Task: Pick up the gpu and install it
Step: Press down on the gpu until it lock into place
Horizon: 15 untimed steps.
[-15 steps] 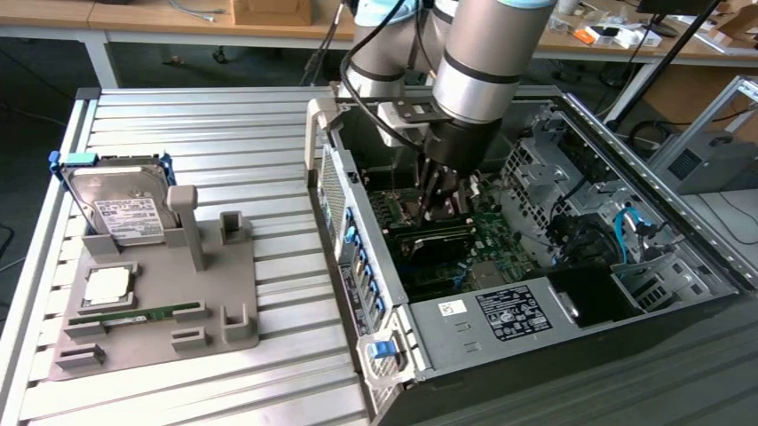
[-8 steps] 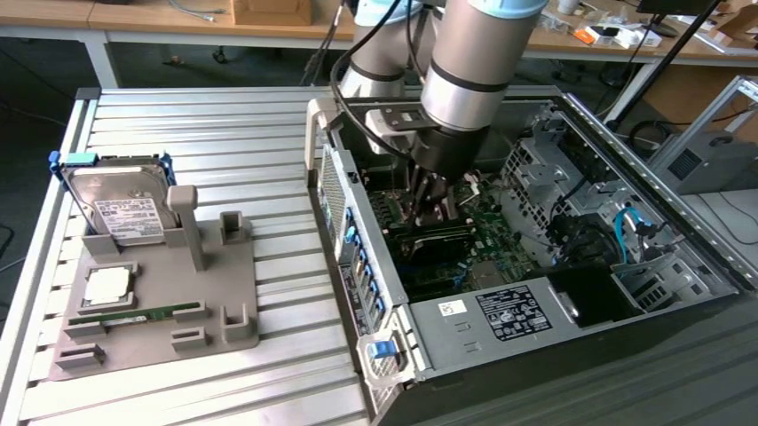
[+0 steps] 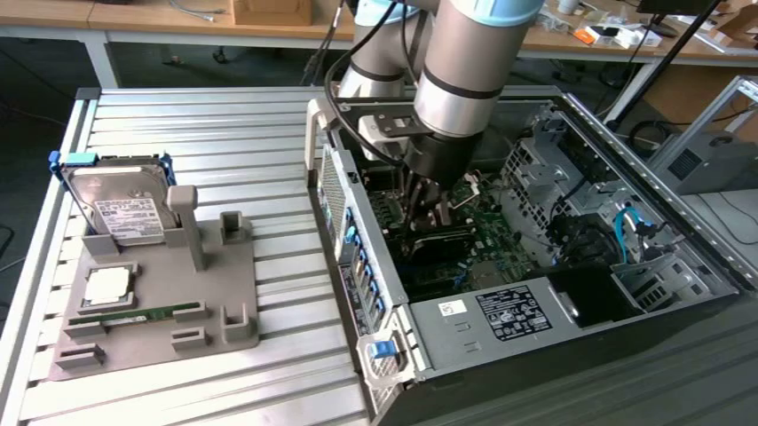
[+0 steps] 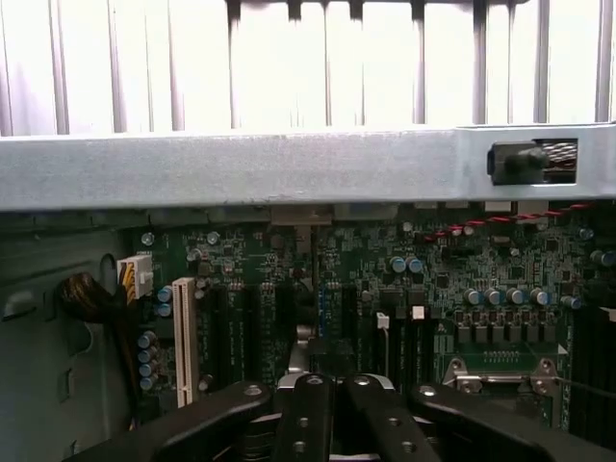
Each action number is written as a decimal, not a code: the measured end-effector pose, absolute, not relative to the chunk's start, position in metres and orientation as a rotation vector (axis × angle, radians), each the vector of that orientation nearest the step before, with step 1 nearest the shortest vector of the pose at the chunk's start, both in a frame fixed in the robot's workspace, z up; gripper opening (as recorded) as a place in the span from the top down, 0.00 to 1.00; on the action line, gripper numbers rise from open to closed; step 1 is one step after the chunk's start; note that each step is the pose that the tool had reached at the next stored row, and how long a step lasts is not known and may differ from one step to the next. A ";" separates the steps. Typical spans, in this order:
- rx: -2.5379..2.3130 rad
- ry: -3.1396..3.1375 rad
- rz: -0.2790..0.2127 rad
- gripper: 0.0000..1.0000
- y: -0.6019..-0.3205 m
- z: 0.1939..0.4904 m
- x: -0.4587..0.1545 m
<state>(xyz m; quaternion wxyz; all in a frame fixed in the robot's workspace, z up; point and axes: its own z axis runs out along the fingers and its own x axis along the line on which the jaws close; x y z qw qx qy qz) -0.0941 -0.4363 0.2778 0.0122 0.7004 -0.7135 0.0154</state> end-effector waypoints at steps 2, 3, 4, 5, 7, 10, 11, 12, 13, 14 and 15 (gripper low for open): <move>2.183 -2.224 0.048 0.89 -0.437 0.277 -0.094; 2.183 -2.224 0.048 0.89 -0.437 0.276 -0.095; 2.183 -2.224 0.048 0.89 -0.437 0.276 -0.095; 2.183 -2.224 0.048 0.89 -0.438 0.275 -0.095; 2.183 -2.224 0.049 0.89 -0.438 0.274 -0.095; 2.183 -2.224 0.048 0.89 -0.438 0.273 -0.095; 2.183 -2.224 0.048 0.89 -0.437 0.272 -0.096; 2.183 -2.224 0.048 0.89 -0.436 0.272 -0.096; 2.183 -2.224 0.048 0.89 -0.435 0.272 -0.096; 2.183 -2.224 0.049 0.89 -0.433 0.272 -0.096; 2.183 -2.224 0.049 0.89 -0.430 0.272 -0.096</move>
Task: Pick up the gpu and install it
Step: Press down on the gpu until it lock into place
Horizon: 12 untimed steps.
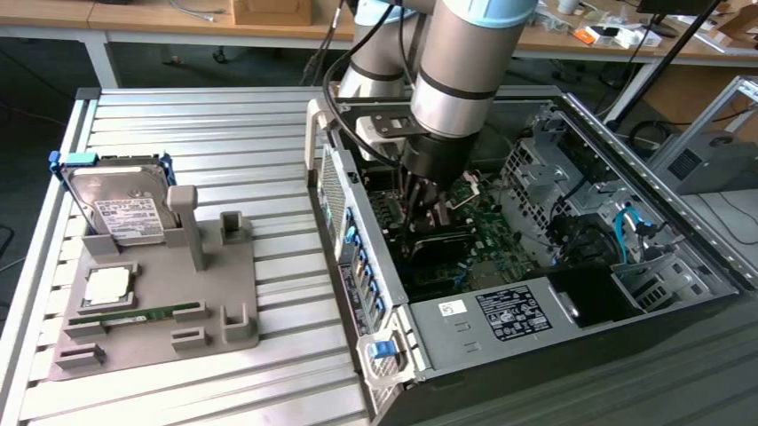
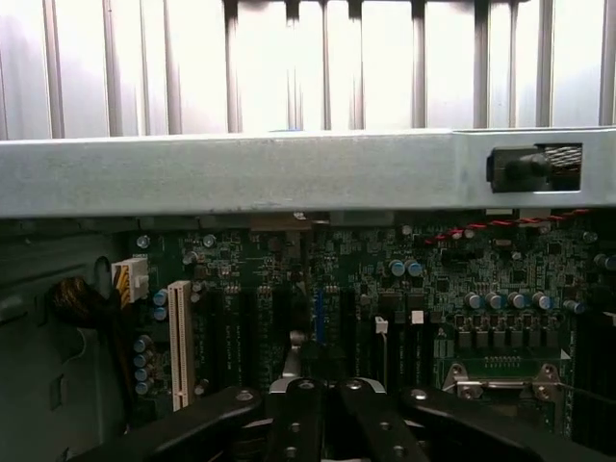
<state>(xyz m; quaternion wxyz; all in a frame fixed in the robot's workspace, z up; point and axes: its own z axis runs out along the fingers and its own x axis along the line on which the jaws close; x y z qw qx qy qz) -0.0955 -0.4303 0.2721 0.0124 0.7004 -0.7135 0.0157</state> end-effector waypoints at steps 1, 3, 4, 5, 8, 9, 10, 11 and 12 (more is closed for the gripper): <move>2.183 -2.225 0.048 0.89 -0.427 0.272 -0.096; 2.183 -2.224 0.048 0.89 -0.427 0.272 -0.096; 2.183 -2.224 0.048 0.89 -0.428 0.272 -0.097; 2.183 -2.224 0.048 0.89 -0.429 0.272 -0.097; 2.183 -2.224 0.048 0.89 -0.433 0.272 -0.099; 2.184 -2.224 0.048 0.89 -0.434 0.272 -0.099; 2.185 -2.224 0.047 0.89 -0.436 0.272 -0.100; 2.186 -2.224 0.046 0.89 -0.437 0.272 -0.100; 2.186 -2.225 0.045 0.89 -0.438 0.272 -0.101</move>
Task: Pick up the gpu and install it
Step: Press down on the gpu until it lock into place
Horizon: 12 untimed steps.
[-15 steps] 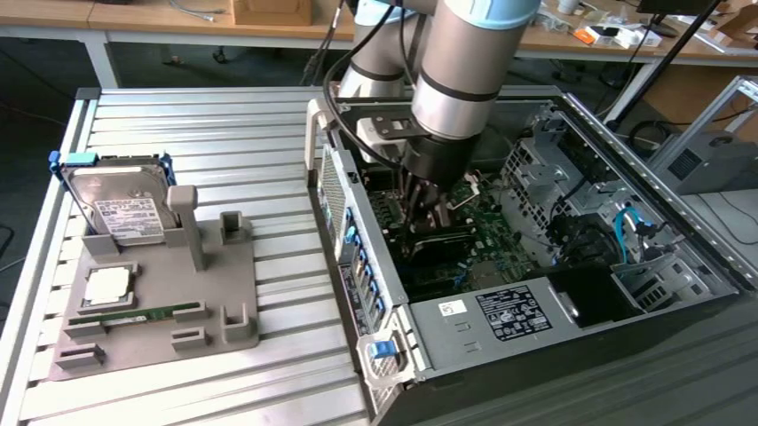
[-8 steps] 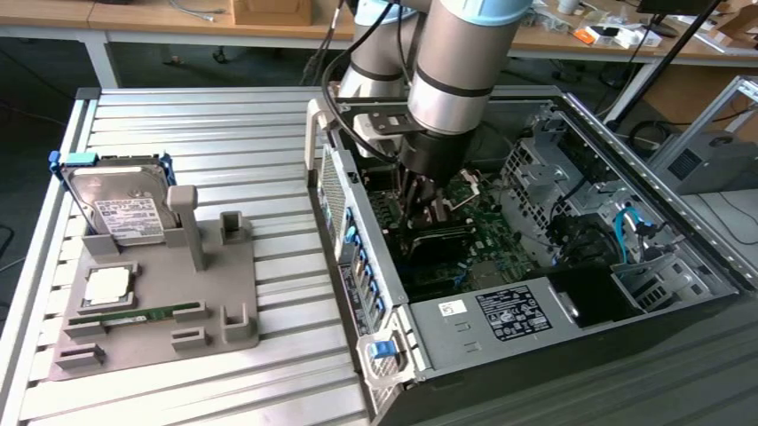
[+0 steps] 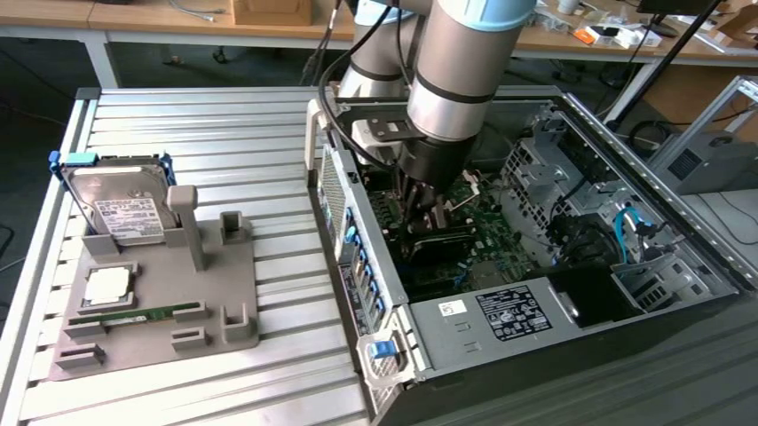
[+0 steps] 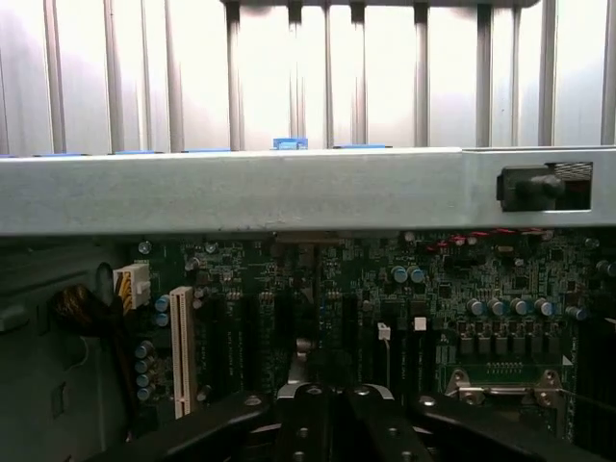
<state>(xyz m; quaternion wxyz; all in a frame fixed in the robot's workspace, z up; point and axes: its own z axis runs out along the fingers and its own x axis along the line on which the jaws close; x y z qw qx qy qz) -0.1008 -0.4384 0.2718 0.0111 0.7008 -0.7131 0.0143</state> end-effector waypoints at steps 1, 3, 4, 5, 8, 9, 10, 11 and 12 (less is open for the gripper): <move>2.187 -2.225 0.044 0.89 -0.439 0.272 -0.101; 2.188 -2.225 0.043 0.89 -0.439 0.272 -0.101; 2.188 -2.225 0.043 0.89 -0.439 0.272 -0.101; 2.188 -2.225 0.042 0.89 -0.439 0.272 -0.101; 2.191 -2.228 0.039 0.89 -0.439 0.275 -0.101; 2.191 -2.228 0.039 0.89 -0.439 0.278 -0.101; 2.191 -2.228 0.039 0.89 -0.439 0.281 -0.101; 2.191 -2.228 0.038 0.89 -0.439 0.282 -0.101; 2.192 -2.228 0.037 0.89 -0.439 0.283 -0.101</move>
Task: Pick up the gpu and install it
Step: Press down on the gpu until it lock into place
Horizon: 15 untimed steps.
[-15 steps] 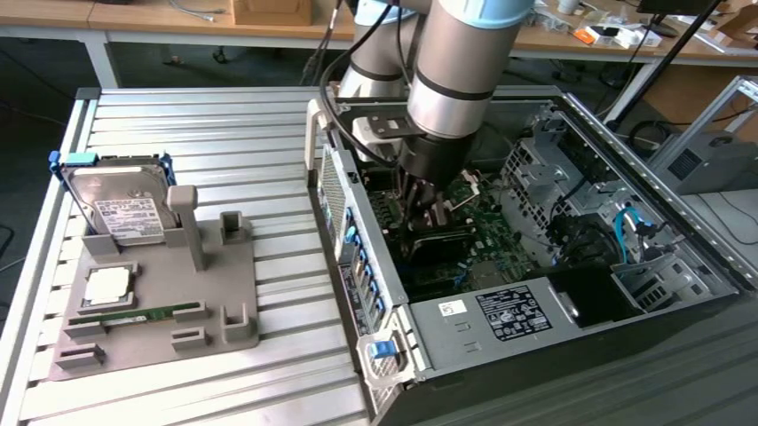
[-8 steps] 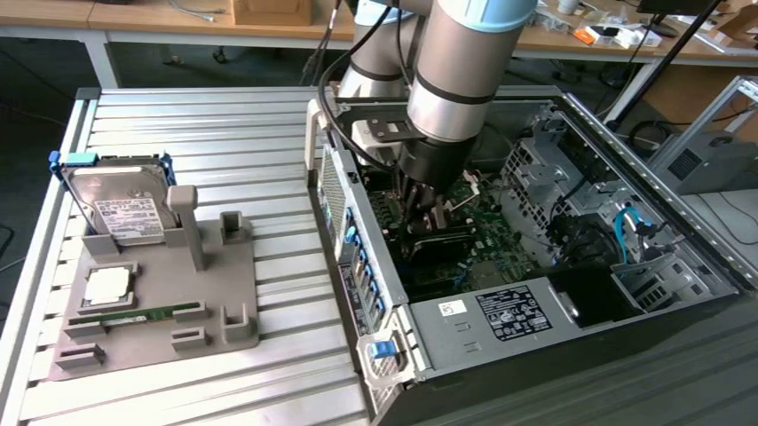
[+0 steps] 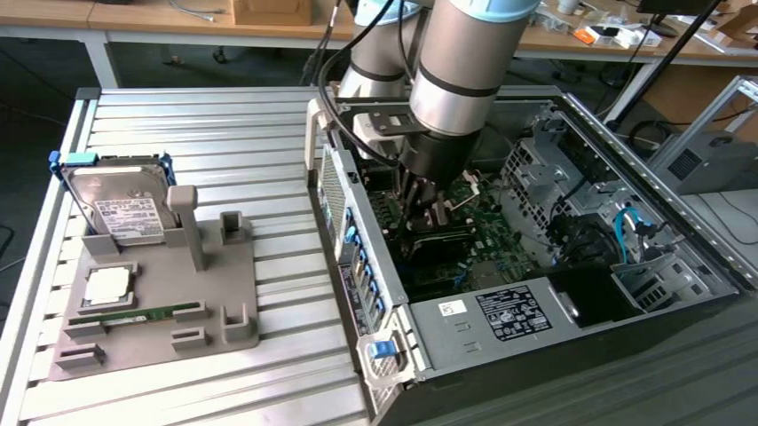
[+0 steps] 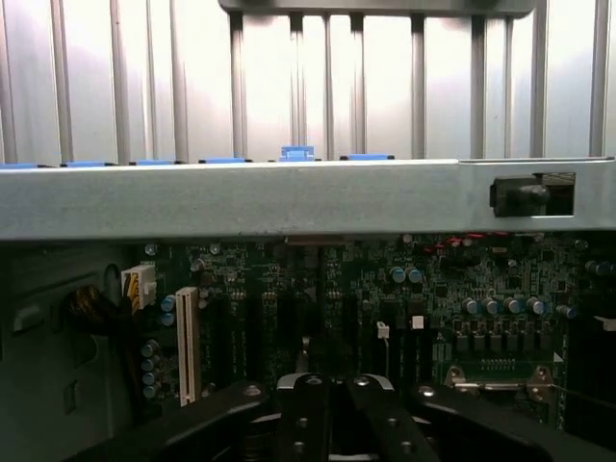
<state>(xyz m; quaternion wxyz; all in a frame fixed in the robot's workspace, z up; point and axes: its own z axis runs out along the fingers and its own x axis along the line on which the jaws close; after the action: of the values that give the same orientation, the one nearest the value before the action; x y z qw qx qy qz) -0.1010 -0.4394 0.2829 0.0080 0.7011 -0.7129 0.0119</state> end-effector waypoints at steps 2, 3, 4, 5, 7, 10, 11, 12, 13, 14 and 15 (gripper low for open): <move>2.191 -2.228 0.037 0.89 -0.439 0.283 -0.101; 2.191 -2.228 0.037 0.89 -0.438 0.283 -0.101; 2.191 -2.228 0.037 0.89 -0.436 0.283 -0.101; 2.191 -2.228 0.037 0.89 -0.434 0.283 -0.101; 2.191 -2.228 0.037 0.89 -0.431 0.282 -0.101; 2.191 -2.228 0.037 0.89 -0.431 0.279 -0.102; 2.191 -2.228 0.037 0.89 -0.430 0.277 -0.103; 2.191 -2.228 0.037 0.89 -0.430 0.276 -0.104; 2.191 -2.228 0.037 0.89 -0.430 0.275 -0.105; 2.191 -2.228 0.037 0.89 -0.430 0.274 -0.106; 2.191 -2.228 0.037 0.89 -0.430 0.273 -0.106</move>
<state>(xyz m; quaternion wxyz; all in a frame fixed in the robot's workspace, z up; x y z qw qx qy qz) -0.1063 -0.4303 0.2729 0.0081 0.7011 -0.7129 0.0118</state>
